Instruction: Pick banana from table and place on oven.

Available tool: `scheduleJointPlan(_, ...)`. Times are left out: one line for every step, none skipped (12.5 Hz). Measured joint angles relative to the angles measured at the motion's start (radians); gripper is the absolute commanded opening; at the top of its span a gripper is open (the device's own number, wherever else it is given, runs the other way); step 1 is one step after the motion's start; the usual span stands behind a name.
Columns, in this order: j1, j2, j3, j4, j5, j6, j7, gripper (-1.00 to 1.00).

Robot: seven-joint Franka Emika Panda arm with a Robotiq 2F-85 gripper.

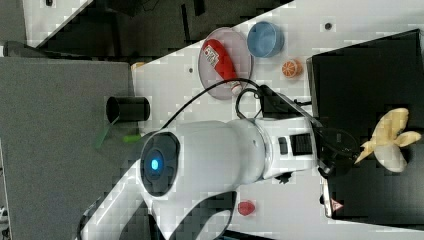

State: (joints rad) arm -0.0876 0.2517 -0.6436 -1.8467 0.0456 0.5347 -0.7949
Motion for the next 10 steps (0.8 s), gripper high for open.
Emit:
scheduleJointPlan(0.004, -0.01, 0.008, -0.002, -0.037, 0.0, -0.004, 1.0)
scheduleJointPlan(0.013, -0.018, 0.007, -0.002, -0.048, -0.002, -0.007, 1.0)
scheduleJointPlan(0.016, -0.031, 0.014, 0.002, -0.064, -0.029, -0.008, 1.0)
scheduleJointPlan(0.018, -0.046, 0.025, 0.021, -0.104, -0.107, -0.009, 1.0)
scheduleJointPlan(0.027, -0.055, 0.028, 0.053, -0.123, -0.174, -0.007, 1.0)
scheduleJointPlan(0.038, -0.069, 0.035, 0.092, -0.134, -0.235, -0.004, 1.0)
scheduleJointPlan(0.052, -0.087, 0.04, 0.133, -0.142, -0.29, -0.001, 1.0)
scheduleJointPlan(0.061, -0.117, 0.062, 0.168, -0.156, -0.335, 0.015, 1.0)
scheduleJointPlan(0.075, -0.17, 0.093, 0.179, -0.165, -0.379, 0.049, 1.0)
scheduleJointPlan(0.086, -0.234, 0.136, 0.183, -0.19, -0.441, 0.103, 1.0)
